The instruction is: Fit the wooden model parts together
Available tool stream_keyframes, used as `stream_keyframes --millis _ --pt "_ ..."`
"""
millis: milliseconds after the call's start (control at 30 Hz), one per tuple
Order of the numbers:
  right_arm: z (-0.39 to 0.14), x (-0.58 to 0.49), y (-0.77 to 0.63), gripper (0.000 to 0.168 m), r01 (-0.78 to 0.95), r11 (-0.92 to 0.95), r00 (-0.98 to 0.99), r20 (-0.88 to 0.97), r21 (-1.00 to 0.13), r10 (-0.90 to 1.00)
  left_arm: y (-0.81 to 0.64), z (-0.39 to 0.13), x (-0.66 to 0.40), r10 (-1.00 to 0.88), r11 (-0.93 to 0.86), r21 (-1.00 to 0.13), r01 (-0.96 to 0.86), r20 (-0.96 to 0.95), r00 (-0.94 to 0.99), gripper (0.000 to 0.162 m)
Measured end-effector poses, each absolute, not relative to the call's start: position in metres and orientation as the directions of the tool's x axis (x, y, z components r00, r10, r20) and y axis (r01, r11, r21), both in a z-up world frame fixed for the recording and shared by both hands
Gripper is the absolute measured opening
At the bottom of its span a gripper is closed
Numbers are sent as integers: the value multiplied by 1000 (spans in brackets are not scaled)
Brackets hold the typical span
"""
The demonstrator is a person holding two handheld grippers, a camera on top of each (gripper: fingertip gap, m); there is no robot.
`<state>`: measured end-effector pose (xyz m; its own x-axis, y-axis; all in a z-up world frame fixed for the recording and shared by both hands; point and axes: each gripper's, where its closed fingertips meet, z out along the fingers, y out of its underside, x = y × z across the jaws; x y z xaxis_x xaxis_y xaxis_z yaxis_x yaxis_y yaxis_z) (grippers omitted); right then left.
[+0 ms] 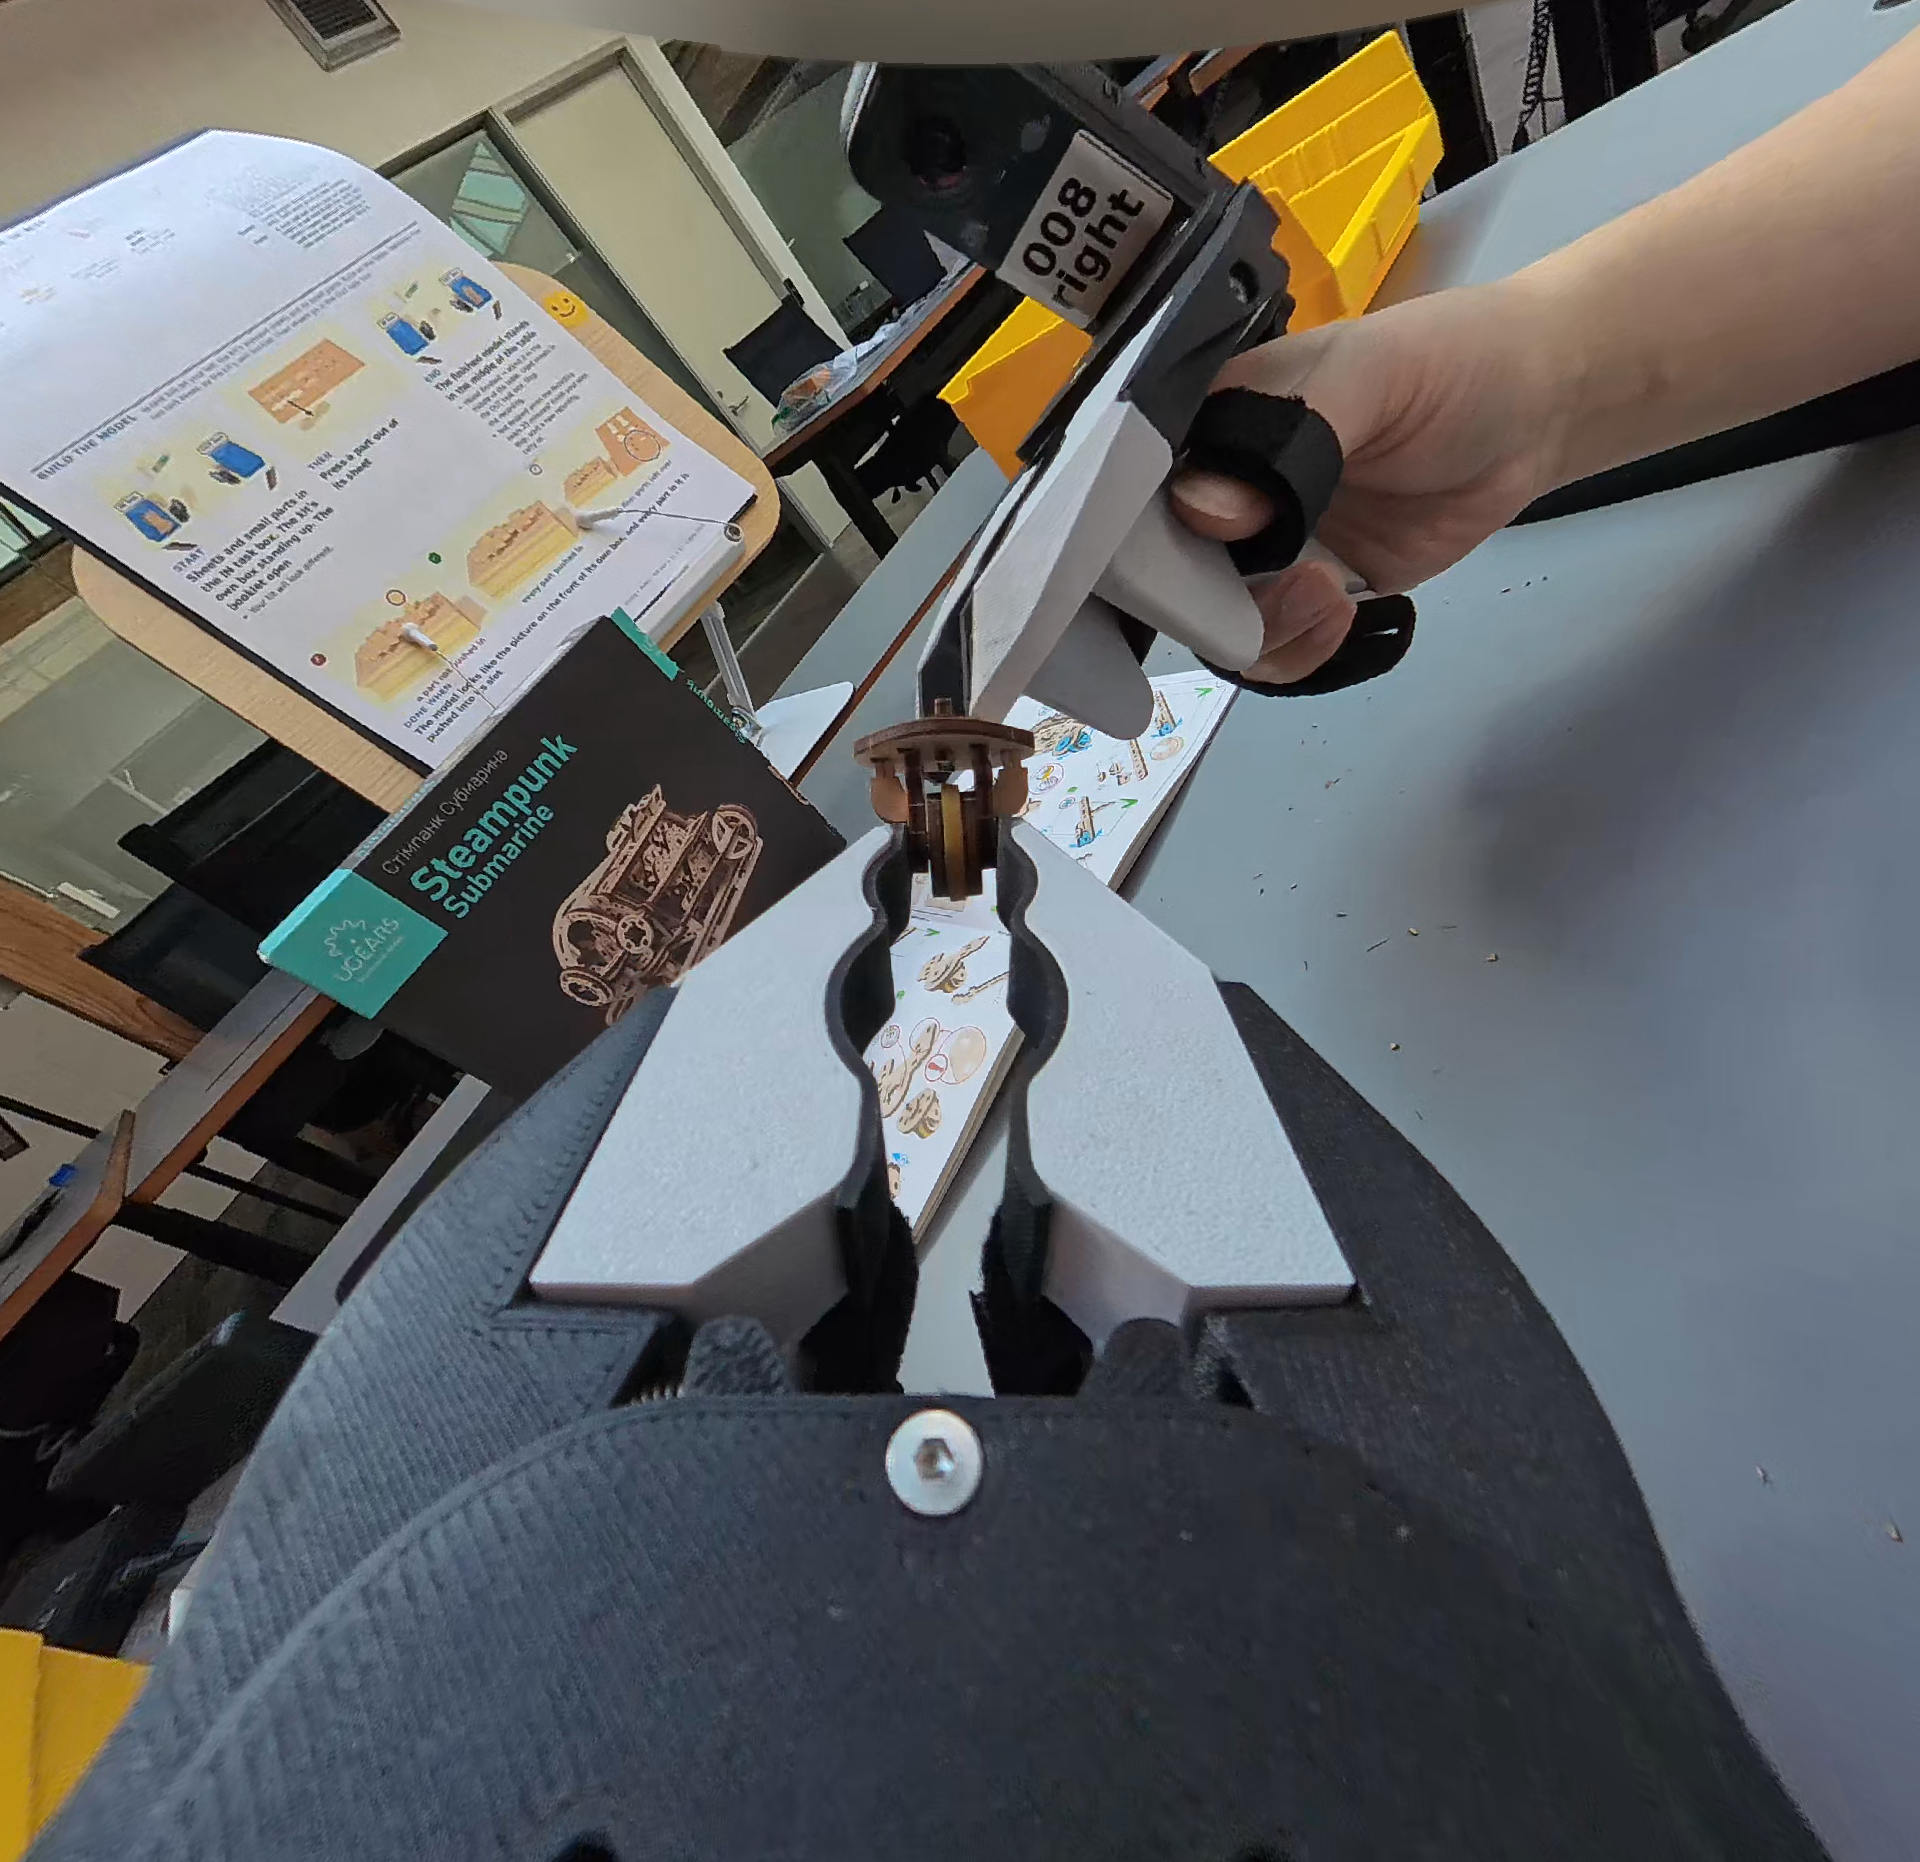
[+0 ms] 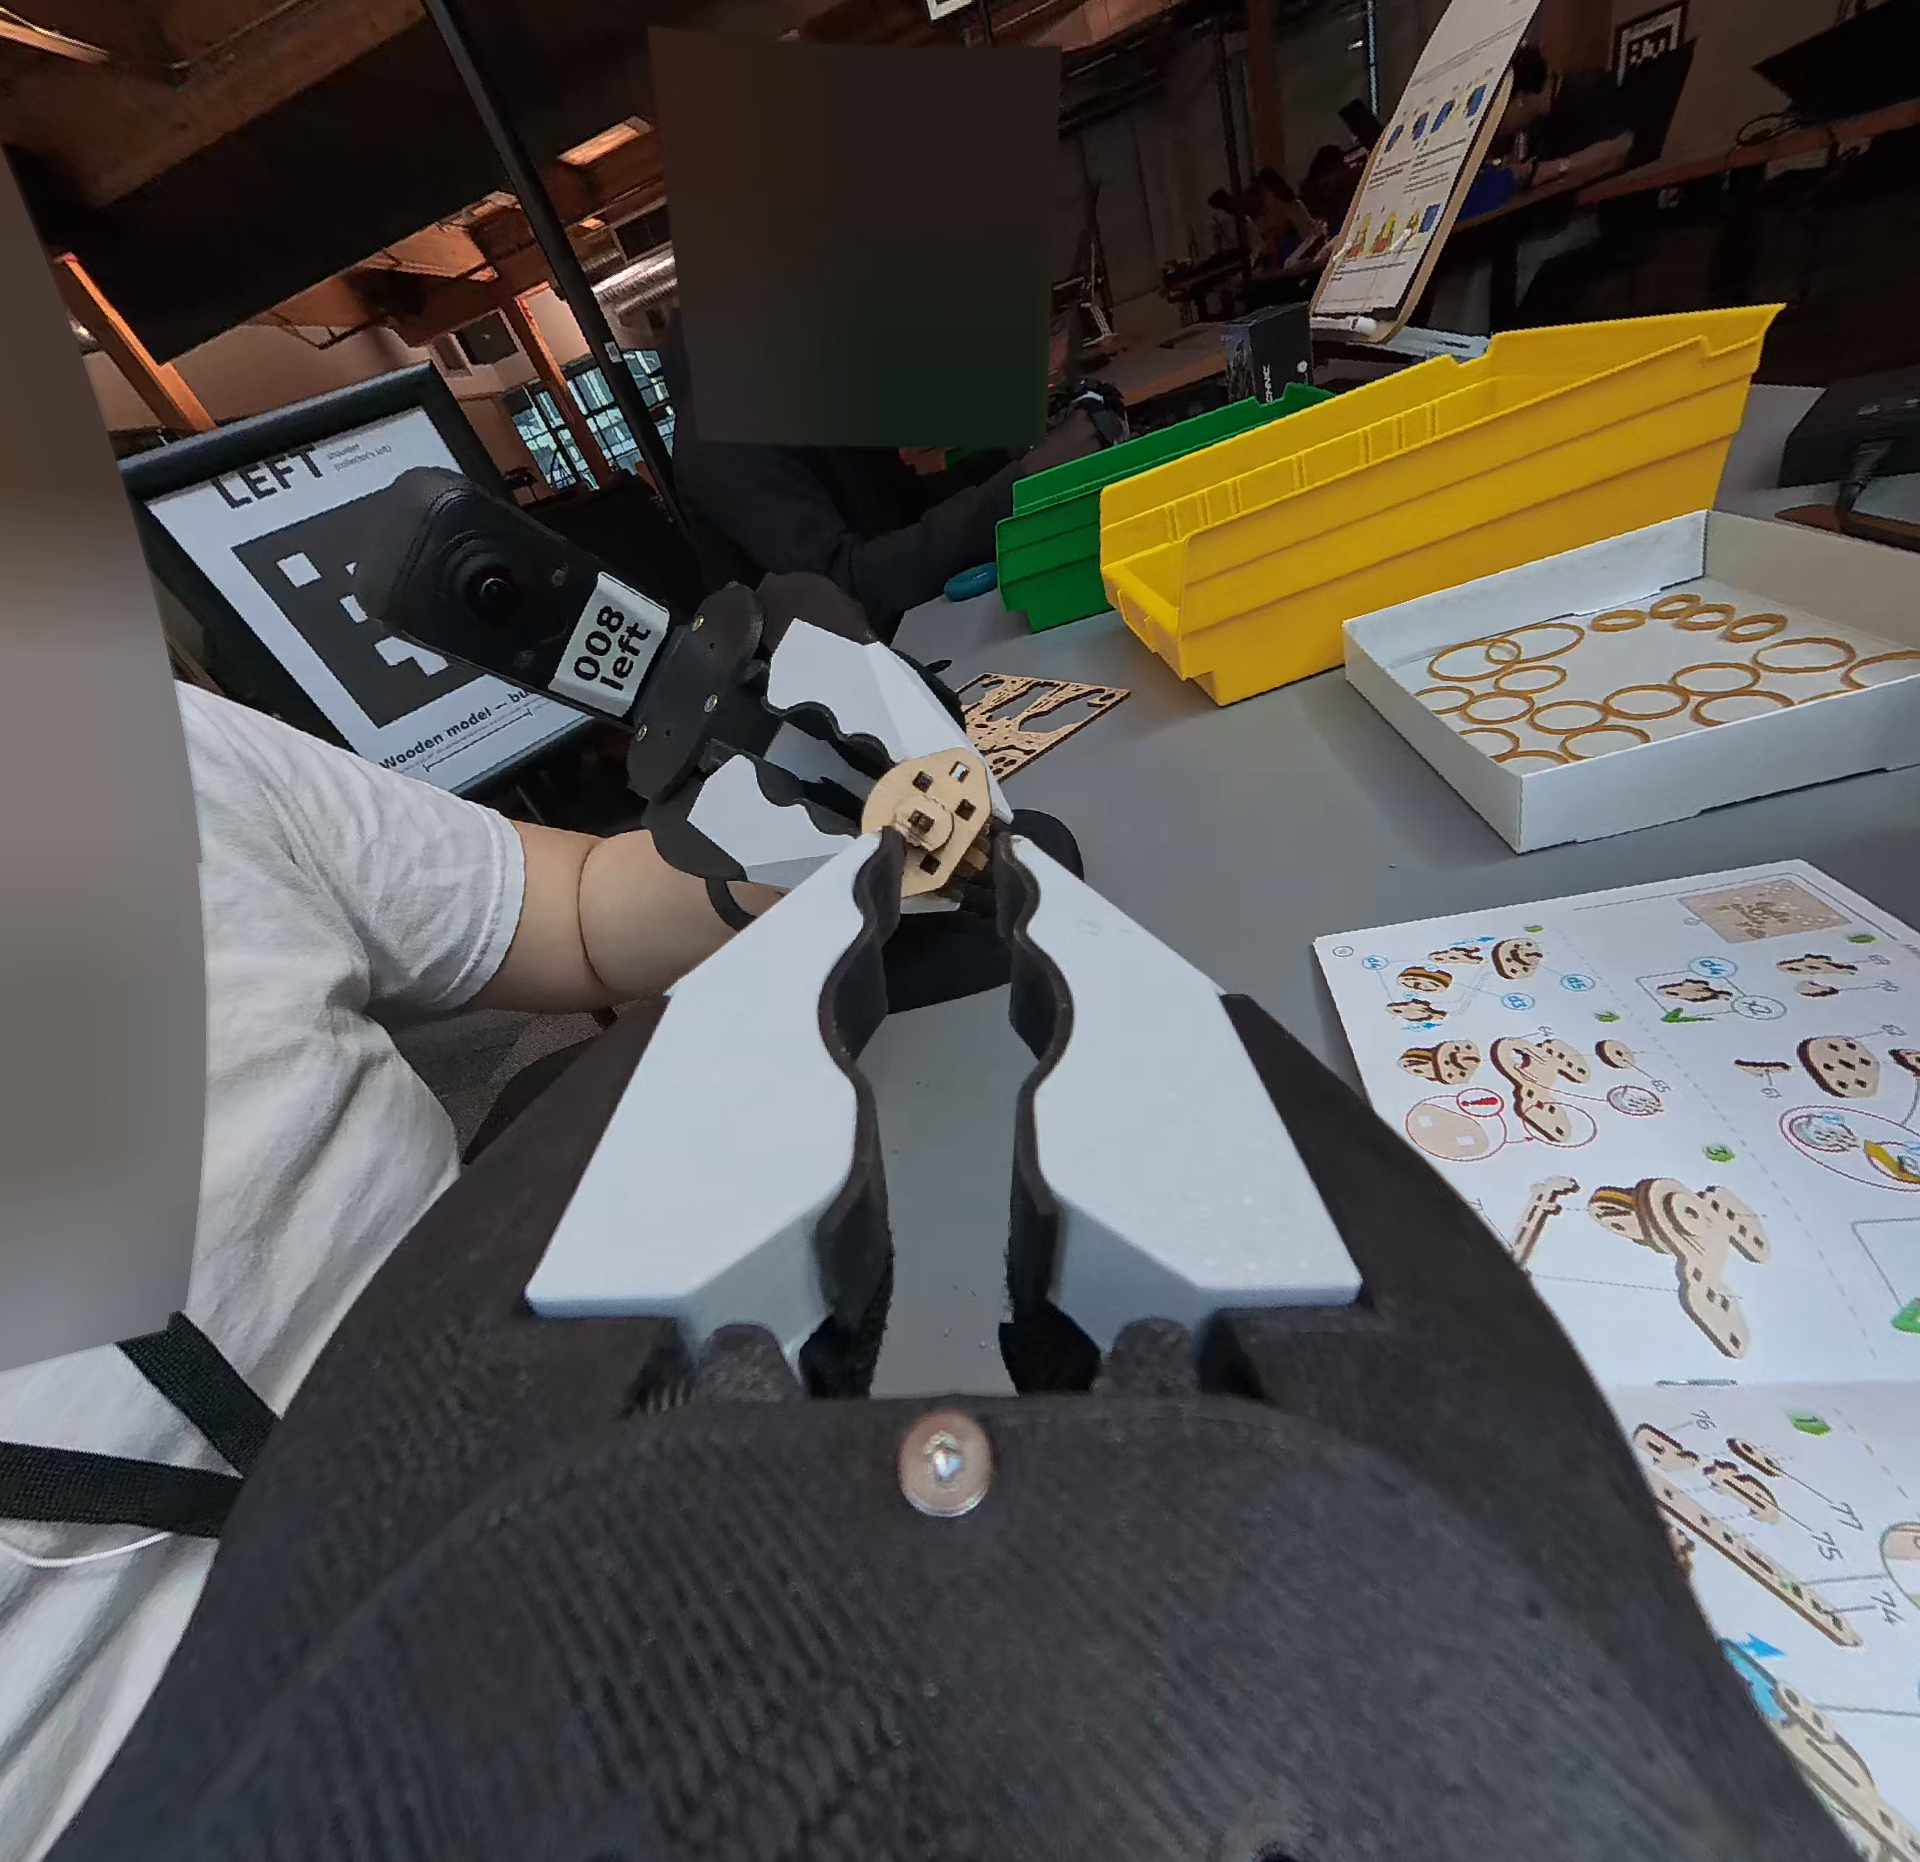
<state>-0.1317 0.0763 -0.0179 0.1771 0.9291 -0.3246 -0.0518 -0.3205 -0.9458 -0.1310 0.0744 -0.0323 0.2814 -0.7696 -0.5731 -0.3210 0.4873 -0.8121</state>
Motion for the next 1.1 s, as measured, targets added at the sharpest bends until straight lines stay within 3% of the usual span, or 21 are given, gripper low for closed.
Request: stream_keyframes --millis 700,1100 --pt "-24 -130 79 13 -22 -385 177 -383 -923 907 78 -42 -127 -884 309 -904 -296 -388 262 14" --pt "-45 -131 89 13 -45 -624 147 -623 -780 768 88 -61 -128 -940 129 -925 -357 -229 254 13"
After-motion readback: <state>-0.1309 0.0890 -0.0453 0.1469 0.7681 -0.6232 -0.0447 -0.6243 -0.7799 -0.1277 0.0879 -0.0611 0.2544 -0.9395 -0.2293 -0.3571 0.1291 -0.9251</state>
